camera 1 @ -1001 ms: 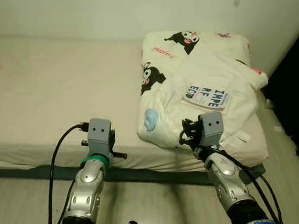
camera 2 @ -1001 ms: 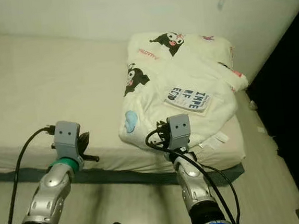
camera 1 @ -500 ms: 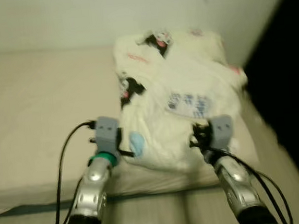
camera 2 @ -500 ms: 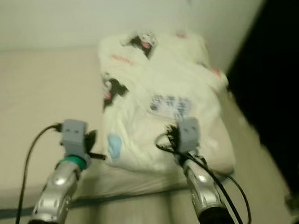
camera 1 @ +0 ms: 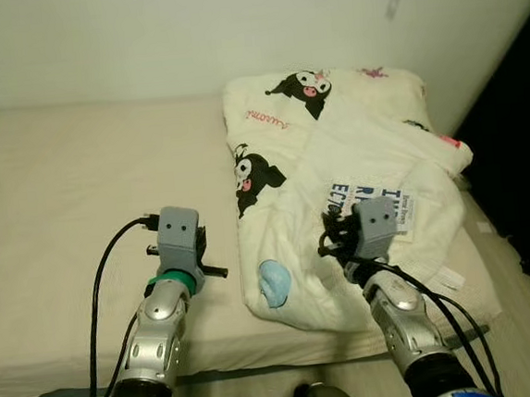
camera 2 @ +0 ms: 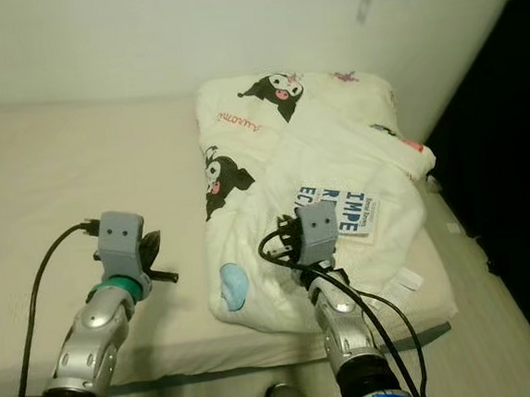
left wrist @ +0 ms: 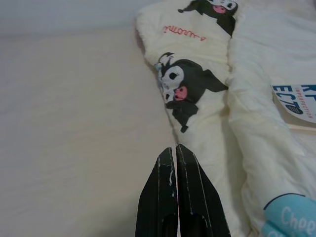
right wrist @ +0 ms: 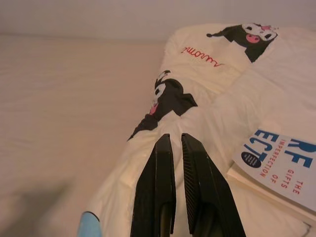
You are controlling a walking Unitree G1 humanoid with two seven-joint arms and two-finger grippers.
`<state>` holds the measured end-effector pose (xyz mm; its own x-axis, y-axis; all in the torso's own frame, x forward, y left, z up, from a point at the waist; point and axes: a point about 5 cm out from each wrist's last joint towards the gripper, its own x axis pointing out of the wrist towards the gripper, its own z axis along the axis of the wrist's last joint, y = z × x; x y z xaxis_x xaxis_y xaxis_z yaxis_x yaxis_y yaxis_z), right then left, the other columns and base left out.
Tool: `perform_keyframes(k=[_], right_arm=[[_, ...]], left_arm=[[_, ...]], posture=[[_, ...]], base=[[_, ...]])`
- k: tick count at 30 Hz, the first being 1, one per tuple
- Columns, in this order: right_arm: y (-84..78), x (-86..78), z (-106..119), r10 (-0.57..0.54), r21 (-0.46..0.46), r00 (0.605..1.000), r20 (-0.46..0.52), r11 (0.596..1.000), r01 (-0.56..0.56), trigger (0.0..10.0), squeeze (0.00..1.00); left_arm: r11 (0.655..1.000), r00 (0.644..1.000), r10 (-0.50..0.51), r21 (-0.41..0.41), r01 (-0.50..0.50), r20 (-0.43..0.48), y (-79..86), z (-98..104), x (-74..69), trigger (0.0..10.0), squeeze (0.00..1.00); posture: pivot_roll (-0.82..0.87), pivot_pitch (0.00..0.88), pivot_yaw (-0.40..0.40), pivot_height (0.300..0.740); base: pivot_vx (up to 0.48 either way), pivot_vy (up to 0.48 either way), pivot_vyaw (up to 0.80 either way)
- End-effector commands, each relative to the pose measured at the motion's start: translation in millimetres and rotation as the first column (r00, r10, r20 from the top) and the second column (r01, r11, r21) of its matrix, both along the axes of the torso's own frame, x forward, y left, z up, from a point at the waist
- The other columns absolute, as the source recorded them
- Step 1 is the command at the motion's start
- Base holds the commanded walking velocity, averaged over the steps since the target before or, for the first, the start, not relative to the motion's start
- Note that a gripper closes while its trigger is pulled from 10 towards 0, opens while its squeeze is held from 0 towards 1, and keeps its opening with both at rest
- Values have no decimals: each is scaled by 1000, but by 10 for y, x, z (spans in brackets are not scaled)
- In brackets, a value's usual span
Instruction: Clean up the room
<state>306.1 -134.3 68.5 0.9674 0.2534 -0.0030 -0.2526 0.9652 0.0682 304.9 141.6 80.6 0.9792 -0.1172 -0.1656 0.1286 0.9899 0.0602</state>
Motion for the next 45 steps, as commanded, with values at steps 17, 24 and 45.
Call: perform_keyframes(k=[17,24,45], right_arm=[[-38,-40,-64,-19,11,1000,-25,1000,20,10000,0],[-37,-41,-64,-20,14,999,-25,1000,21,10000,0],[-39,-42,-63,-20,15,999,-24,1000,20,10000,0]], left_arm=[[1000,999,-12,-18,12,-31,-24,-47,-39,10000,0],[999,999,-13,-30,12,-42,-29,-54,-41,10000,0],[1000,1000,-22,16,22,-22,-30,-38,-41,10000,0]], posture=[[-27,26,-3,740],[-26,26,-3,740],[-26,28,-5,740]], base=[[0,0,0],[0,0,0],[0,-165,0]])
